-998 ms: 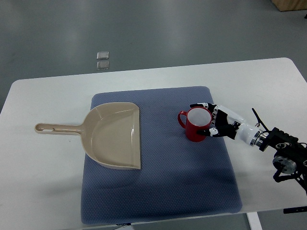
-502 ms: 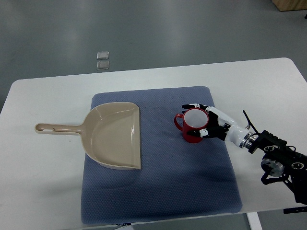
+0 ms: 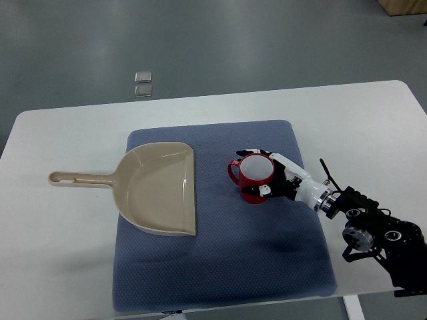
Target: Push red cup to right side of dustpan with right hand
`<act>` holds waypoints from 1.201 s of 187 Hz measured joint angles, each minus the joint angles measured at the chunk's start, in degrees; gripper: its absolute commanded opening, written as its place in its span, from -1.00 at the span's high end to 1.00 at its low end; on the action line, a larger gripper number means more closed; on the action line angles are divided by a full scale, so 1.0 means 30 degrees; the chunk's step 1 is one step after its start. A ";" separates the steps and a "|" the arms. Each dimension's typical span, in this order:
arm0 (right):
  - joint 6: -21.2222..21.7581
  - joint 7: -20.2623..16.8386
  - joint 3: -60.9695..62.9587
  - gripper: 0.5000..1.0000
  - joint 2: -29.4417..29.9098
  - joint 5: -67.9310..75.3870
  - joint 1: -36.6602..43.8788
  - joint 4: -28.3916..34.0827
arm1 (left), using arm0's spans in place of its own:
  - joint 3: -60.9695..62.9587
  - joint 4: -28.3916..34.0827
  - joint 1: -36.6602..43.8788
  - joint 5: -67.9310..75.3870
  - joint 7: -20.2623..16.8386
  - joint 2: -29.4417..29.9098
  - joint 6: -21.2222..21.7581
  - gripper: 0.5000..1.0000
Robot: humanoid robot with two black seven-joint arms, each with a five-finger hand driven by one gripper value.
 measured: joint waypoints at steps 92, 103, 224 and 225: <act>-0.0380 0.0000 -0.0421 -0.66 0.1118 -0.0075 0.0469 0.0087 | 0.0000 0.0000 0.0002 0.0011 -0.0001 0.0000 0.0000 -1.00; -0.0445 0.0000 -0.0456 -0.66 0.1285 -0.0137 0.0505 0.0087 | 0.0000 0.0000 0.0001 0.0013 0.0000 0.0000 0.0000 -1.00; -0.0847 0.0000 -0.0824 -0.65 0.2662 -0.0145 0.0553 0.0229 | 0.0000 0.0001 0.0029 -0.0004 -0.0001 0.0000 0.0000 -1.00; -0.0848 0.0000 -0.0824 -0.65 0.2671 -0.0145 0.0553 0.0230 | 0.0000 0.0001 0.0029 -0.0004 -0.0001 0.0000 0.0001 -1.00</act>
